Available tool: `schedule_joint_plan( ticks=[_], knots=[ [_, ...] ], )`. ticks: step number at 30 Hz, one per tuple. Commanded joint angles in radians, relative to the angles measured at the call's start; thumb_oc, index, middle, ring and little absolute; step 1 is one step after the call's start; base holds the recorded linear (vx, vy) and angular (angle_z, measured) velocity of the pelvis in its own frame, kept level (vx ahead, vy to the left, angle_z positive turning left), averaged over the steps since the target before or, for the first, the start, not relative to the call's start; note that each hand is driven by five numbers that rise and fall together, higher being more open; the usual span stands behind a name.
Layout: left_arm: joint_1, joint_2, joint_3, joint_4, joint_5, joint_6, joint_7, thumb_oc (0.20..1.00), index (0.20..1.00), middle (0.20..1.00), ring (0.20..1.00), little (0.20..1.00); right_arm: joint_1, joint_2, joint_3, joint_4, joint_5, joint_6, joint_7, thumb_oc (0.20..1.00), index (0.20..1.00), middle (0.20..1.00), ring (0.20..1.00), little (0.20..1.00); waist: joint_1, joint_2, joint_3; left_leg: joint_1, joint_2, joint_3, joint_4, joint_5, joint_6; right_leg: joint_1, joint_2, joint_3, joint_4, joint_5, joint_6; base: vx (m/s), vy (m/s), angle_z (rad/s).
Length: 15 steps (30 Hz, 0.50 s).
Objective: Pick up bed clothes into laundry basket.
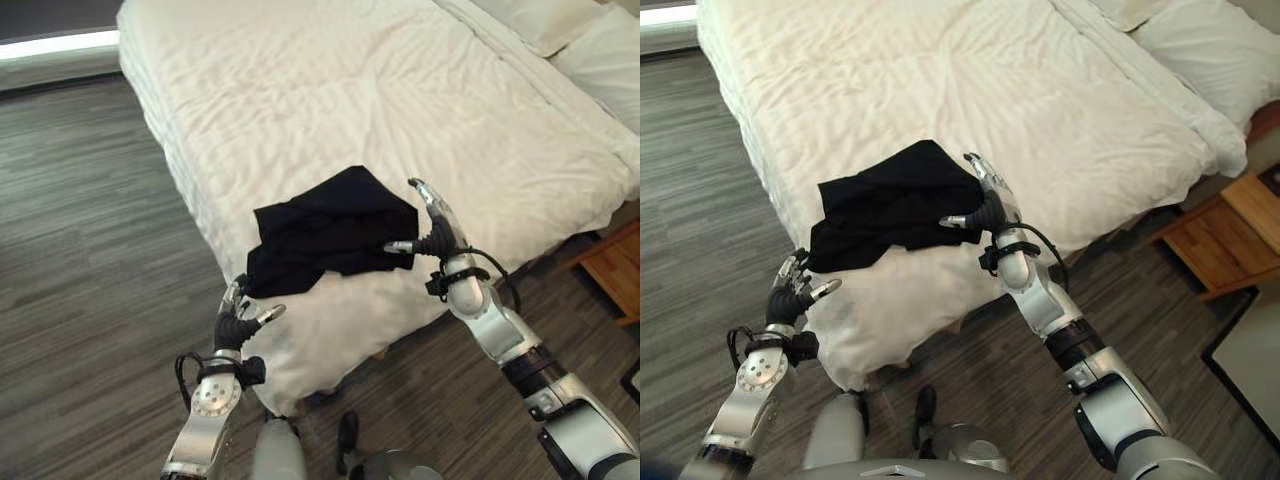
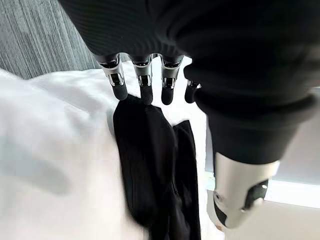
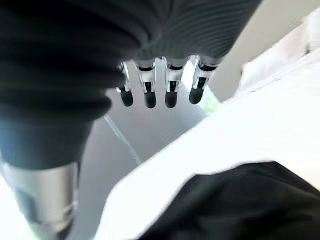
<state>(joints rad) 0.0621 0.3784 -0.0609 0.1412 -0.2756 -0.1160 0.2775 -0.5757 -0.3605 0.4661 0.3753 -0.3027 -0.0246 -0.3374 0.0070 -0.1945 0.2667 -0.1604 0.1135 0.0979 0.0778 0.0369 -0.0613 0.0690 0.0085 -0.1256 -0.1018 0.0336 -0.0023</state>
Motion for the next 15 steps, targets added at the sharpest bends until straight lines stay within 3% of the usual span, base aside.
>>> schedule_joint_plan(
  ticks=[1, 8, 15],
  knots=[
    [0.014, 0.058, 0.001, -0.052, 0.01, -0.044, 0.011, 1.0, 1.0, 1.0, 1.0, 1.0, -0.139, 0.029, 0.044, 0.07, -0.048, -0.009, 0.004, 1.0, 1.0, 1.0, 1.0, 1.0, 0.033, -0.007, -0.023, 0.173, 0.008, 0.034, -0.165, -0.016, -0.024, -0.003, -0.056, -0.047, 0.019, -0.045, 0.074, 0.1, 0.074, 0.07],
    [-0.006, 0.073, -0.025, -0.021, 0.005, -0.05, -0.016, 1.0, 1.0, 1.0, 1.0, 1.0, -0.22, 0.048, 0.096, 0.158, -0.109, 0.015, 0.014, 1.0, 1.0, 1.0, 1.0, 1.0, 0.034, -0.007, -0.028, 0.153, 0.003, 0.07, -0.165, -0.02, -0.014, -0.038, -0.082, -0.029, 0.015, -0.027, 0.094, 0.05, 0.07, 0.04],
    [-0.065, 0.088, -0.059, 0.023, 0.003, -0.072, -0.009, 1.0, 1.0, 1.0, 1.0, 1.0, -0.306, 0.057, 0.168, 0.28, -0.228, 0.043, -0.001, 1.0, 1.0, 1.0, 1.0, 1.0, 0.039, 0.028, 0.003, 0.103, -0.017, 0.07, -0.165, -0.016, -0.004, -0.091, -0.108, -0.019, 0.015, -0.014, 0.111, 0.04, 0.021, -0.07]
  ],
)
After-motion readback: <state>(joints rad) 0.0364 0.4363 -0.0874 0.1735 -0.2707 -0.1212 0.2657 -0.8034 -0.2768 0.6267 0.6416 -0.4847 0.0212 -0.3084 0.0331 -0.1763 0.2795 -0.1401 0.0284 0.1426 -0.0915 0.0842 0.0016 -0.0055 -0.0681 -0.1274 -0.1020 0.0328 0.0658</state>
